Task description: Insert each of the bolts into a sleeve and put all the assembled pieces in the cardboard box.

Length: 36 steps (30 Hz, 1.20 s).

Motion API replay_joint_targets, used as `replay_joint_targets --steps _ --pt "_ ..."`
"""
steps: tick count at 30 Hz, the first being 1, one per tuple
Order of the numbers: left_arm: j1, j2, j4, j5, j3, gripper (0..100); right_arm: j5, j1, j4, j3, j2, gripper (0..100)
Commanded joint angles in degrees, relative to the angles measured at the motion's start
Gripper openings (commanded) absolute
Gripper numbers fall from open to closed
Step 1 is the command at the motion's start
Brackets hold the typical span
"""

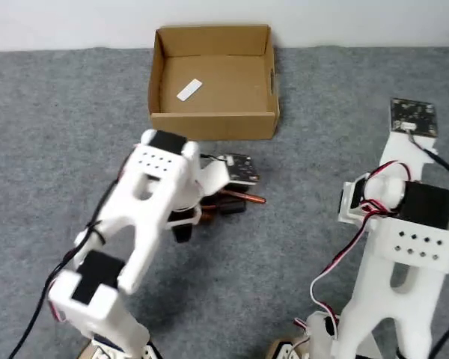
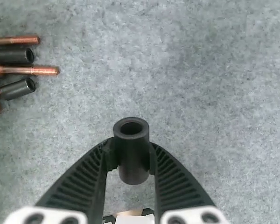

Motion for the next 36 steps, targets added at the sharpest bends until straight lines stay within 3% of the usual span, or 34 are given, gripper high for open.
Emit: replay_joint_targets --steps 1,20,36 --pt "0.70 3.16 1.05 -0.53 -5.93 18 -0.35 0.84 2.24 -0.26 -2.42 0.9" --pt "0.97 17.41 0.79 -0.35 -17.63 18 -0.35 0.48 2.15 -0.26 -2.15 0.9" --pt "4.13 23.65 -8.79 2.90 -17.54 13 -0.35 0.75 2.24 -0.26 -2.33 0.9"
